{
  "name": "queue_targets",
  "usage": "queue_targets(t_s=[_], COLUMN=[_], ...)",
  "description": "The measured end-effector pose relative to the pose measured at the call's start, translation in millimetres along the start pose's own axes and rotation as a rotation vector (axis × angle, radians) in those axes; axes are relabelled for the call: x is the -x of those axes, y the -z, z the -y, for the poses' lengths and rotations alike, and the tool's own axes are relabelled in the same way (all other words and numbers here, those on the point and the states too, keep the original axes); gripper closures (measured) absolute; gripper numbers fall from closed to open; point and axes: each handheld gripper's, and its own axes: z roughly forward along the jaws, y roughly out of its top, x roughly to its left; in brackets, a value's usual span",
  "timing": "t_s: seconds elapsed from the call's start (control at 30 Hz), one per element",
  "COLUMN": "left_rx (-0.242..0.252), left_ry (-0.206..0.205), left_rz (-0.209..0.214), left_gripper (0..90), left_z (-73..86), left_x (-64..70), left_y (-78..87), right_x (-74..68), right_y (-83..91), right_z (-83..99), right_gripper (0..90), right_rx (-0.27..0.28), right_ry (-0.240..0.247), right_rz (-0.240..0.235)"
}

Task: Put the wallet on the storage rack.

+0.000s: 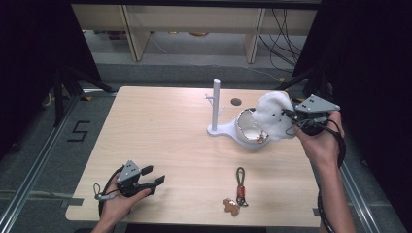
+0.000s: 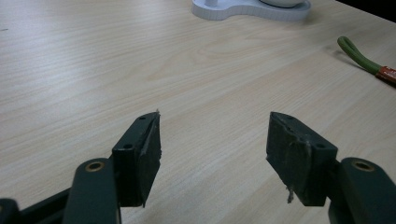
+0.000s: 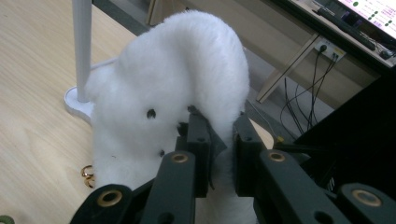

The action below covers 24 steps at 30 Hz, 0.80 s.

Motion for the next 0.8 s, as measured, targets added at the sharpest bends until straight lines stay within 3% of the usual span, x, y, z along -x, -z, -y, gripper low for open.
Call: queue_targets(t_s=[0.3,0.8], left_rx=[-0.002,-0.001], left_ry=[0.004,0.005], left_rz=[-0.002,-0.002], left_gripper=[35.1,35.1], left_z=[0.8,0.9], left_x=[-0.6,-1.0], left_y=[0.8,1.0], right_x=[0.8,0.0], right_y=[-18.9,-43.1], right_z=[-6.8,-3.5], right_gripper=[81.5,81.4], right_rx=[0.023,-0.001], right_ry=[-0.013,-0.051], right_rz=[0.001,-0.03])
